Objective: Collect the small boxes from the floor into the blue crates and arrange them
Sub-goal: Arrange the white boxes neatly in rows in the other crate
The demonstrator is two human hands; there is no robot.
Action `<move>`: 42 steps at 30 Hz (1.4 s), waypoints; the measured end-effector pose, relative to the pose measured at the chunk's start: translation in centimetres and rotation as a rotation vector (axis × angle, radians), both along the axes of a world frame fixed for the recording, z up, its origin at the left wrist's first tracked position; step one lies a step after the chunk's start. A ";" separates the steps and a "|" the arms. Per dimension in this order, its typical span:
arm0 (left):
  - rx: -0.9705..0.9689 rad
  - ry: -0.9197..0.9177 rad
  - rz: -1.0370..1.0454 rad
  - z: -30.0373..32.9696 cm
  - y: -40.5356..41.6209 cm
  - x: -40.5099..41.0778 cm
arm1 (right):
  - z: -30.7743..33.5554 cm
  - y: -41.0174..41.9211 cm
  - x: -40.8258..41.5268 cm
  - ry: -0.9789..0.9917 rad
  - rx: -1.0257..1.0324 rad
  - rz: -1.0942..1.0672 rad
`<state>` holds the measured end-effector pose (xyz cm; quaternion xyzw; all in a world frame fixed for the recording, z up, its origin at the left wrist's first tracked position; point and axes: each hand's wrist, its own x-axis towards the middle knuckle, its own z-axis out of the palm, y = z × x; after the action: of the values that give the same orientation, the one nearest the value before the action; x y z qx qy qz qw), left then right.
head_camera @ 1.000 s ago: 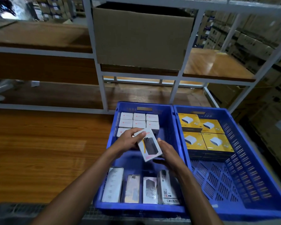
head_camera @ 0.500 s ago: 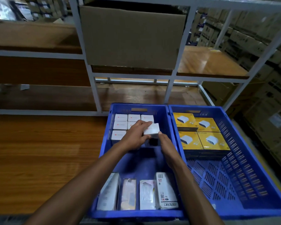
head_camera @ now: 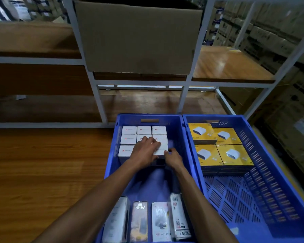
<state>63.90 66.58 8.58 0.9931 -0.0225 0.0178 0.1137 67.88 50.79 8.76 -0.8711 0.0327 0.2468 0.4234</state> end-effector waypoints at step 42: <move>-0.661 0.682 -0.390 1.8 -6.9 -8.5 | 3.4 -6.3 -6.8 0.261 0.263 0.054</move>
<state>55.39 59.67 10.35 0.8307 -0.1623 -0.3227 0.4236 61.06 44.49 12.16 -0.7694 0.0313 0.3710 0.5191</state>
